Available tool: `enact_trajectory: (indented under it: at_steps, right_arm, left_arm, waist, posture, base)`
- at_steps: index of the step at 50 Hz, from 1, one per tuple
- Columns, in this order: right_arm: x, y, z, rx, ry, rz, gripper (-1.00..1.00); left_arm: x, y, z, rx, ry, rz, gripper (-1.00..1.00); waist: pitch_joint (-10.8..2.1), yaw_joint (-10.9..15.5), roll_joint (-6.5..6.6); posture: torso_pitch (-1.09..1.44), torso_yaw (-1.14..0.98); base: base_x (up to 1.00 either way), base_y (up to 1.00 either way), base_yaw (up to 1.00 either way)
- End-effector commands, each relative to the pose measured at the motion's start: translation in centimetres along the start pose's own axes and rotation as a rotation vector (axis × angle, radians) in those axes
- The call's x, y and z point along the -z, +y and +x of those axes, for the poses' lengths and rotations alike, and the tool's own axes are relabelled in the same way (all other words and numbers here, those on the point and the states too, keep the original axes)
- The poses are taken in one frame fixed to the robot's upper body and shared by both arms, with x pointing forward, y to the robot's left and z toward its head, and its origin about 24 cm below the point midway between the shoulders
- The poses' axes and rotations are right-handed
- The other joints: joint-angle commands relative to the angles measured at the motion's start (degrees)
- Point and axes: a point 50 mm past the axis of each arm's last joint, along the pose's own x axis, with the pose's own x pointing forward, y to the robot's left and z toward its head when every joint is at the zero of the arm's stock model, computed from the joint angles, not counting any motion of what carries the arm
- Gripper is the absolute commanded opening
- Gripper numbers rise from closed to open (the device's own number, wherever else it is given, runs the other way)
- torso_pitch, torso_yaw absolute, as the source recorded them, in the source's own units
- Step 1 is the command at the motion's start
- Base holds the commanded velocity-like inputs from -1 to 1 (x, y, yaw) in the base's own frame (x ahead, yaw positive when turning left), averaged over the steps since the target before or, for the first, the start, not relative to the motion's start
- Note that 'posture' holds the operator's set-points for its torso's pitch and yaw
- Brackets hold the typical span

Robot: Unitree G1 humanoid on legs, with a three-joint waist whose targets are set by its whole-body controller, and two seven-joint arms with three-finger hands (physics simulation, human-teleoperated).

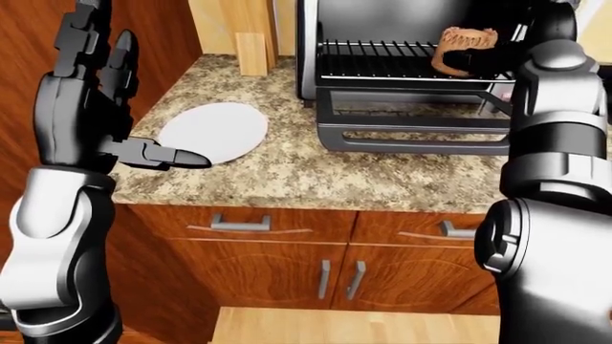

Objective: Pick the scone from the rack and place it on the plate on the counter.

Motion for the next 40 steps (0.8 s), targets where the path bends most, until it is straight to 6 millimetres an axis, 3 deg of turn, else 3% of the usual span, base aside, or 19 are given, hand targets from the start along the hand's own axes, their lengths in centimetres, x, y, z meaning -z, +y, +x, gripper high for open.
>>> enact_trajectory:
  at_steps: [1, 6, 21, 31, 40]
  right_arm:
    - [-2.7, -0.8, -0.4, 0.020, -0.102, 0.021, 0.14]
    - [-3.1, -0.8, -0.5, 0.018, -0.110, 0.022, -0.15]
    - [-4.0, -1.1, -0.7, 0.013, -0.137, 0.016, -0.64]
    - [-5.9, -0.8, -1.3, -0.012, -0.182, 0.005, -0.76]
    - [-8.9, 1.3, -2.4, -0.096, -0.251, -0.001, -0.84]
  left_arm:
    - [-1.5, 0.2, 0.2, -0.013, -0.080, 0.011, 1.00]
    - [-1.7, 0.2, 0.2, -0.011, -0.084, 0.012, 1.00]
    - [-1.7, 0.3, 0.3, -0.012, -0.085, 0.014, 1.00]
    - [-1.5, 0.4, 0.1, -0.014, -0.081, 0.012, 1.00]
    - [-1.4, 0.4, 0.0, -0.014, -0.079, 0.013, 1.00]
  waist:
    - [-1.57, 0.1, -0.32]
    - [-1.53, 0.0, -0.33]
    - [-1.44, 0.1, -0.24]
    - [-1.38, 0.1, -0.13]
    - [-1.26, -0.1, 0.20]
  posture:
    - [0.00, 0.00]
    - [0.00, 0.00]
    - [0.00, 0.00]
    - [0.00, 0.00]
    - [0.00, 0.00]
  base:
    - [0.00, 0.00, 0.00]
    - [0.00, 0.00, 0.00]
    - [0.00, 0.00, 0.00]
    - [0.00, 0.00, 0.00]
    - [0.00, 0.00, 0.00]
